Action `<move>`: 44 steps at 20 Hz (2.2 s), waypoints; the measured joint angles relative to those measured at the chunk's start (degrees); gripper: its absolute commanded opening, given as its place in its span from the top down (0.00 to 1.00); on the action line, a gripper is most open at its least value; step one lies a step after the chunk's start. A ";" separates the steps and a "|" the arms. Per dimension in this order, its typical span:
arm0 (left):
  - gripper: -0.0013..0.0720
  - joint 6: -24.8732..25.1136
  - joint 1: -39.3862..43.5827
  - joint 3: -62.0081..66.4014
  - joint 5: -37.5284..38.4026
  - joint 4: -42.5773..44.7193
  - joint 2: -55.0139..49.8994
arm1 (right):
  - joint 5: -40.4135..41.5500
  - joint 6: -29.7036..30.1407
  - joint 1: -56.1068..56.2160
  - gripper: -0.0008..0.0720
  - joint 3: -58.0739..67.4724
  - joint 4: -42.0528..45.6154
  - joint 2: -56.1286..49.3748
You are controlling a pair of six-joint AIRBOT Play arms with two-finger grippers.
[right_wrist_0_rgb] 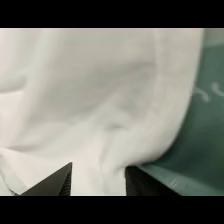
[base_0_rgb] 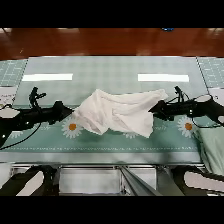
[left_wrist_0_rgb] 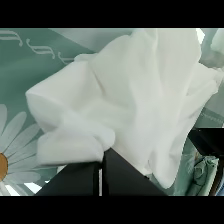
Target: Fold the shirts.
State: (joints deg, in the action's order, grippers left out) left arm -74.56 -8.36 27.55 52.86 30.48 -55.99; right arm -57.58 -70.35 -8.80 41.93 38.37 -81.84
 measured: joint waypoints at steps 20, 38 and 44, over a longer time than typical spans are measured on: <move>0.95 5.07 -12.02 47.82 2.75 -22.08 0.44 | -12.24 -2.10 -7.21 0.96 47.30 3.78 23.61; 0.95 -6.88 -9.31 51.10 22.16 30.42 16.55 | -25.09 -16.68 -13.99 0.96 37.81 36.28 59.69; 0.95 -8.41 -6.73 39.63 24.44 34.86 21.42 | -29.24 -17.86 -13.99 0.96 26.05 36.79 63.21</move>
State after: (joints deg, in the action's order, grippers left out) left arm -82.98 -15.09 67.18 77.30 65.34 -34.57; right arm -86.83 -88.20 -22.79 67.99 75.16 -18.63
